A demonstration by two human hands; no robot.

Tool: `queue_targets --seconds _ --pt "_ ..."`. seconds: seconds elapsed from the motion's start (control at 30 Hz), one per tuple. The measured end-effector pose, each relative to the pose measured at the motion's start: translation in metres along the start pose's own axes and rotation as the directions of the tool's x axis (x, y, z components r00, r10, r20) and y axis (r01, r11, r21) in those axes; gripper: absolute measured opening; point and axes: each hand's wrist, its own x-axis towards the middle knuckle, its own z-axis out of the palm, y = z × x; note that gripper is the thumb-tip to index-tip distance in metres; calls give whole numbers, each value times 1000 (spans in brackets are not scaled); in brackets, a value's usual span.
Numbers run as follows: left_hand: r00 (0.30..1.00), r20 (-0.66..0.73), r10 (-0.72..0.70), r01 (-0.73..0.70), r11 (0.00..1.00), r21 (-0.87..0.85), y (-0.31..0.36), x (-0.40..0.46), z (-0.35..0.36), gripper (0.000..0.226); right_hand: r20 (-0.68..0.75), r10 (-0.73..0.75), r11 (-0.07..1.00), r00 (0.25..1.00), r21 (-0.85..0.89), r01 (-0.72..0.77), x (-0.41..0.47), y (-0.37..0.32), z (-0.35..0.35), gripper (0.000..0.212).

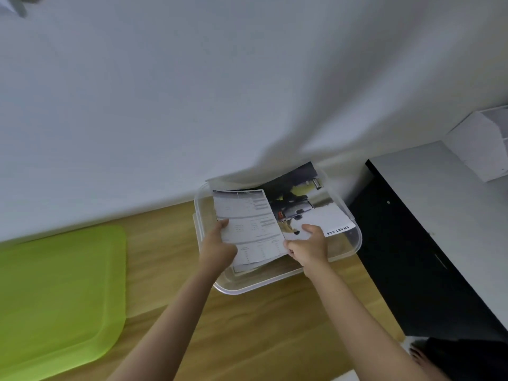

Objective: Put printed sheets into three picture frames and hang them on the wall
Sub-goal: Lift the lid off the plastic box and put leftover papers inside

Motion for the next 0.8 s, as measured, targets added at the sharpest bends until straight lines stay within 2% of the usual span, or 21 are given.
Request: queue_targets --seconds 0.17,0.27,0.33,0.43,0.63,0.8 --pt "998 -46 -33 35 999 26 3 4 7 69 152 126 992 980 -31 -123 5 -7 4 71" --pt "997 -37 -63 63 998 9 1 8 10 67 138 134 989 981 -83 -123 7 -7 4 74" --pt "997 -16 -82 82 997 0 0 10 11 66 111 99 987 989 -135 -83 4 -9 3 75" --pt "998 1 -59 59 996 73 -1 6 13 70 97 56 992 994 -120 -45 -5 -12 -4 77" --pt "988 -55 142 -138 987 81 2 -22 8 71 39 -80 995 996 -63 82 -31 -14 -22 77" --pt "965 -122 231 -231 973 14 -6 -66 -6 68 77 -252 967 965 -9 254 -74 -7 -30 70"
